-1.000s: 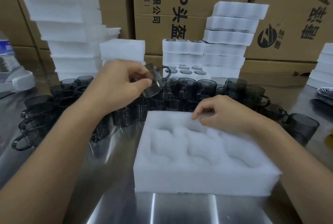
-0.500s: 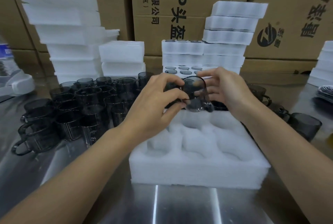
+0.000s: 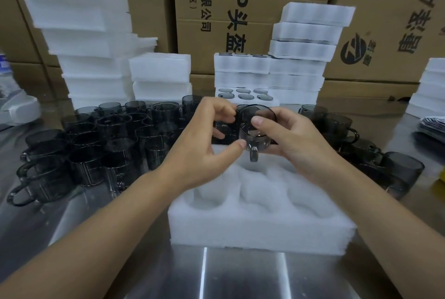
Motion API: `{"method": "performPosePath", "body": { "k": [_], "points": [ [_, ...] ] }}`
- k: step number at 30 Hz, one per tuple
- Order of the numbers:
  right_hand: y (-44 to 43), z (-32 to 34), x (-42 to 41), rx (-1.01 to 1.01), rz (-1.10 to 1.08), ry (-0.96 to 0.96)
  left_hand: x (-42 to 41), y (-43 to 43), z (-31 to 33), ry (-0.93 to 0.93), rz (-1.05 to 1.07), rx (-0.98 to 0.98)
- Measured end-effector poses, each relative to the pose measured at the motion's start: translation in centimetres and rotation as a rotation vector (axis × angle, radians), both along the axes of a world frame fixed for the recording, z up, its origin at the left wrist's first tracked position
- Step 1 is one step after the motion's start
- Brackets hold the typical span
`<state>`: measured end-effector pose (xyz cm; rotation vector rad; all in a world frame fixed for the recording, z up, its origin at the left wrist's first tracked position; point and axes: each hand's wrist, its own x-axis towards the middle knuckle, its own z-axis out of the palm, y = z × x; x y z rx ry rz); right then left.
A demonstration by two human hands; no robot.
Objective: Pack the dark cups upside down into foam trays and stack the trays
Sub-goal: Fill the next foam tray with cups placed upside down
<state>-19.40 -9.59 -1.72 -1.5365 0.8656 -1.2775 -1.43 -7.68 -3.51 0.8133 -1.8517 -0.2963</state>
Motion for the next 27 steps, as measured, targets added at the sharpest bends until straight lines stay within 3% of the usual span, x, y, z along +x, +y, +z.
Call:
{"method": "performPosePath", "body": {
  "k": [9, 16, 27],
  "points": [
    [-0.07, -0.31, -0.40, -0.231, 0.045, 0.109, -0.10, -0.08, 0.05, -0.055, 0.027, 0.107],
    [-0.35, -0.47, -0.64, -0.256, 0.128, 0.125, -0.09, -0.34, -0.02, -0.084, 0.002, 0.073],
    [-0.16, -0.38, -0.33, -0.201, 0.177, 0.071, -0.20, -0.55, -0.13, 0.136, -0.018, 0.155]
  ]
}}
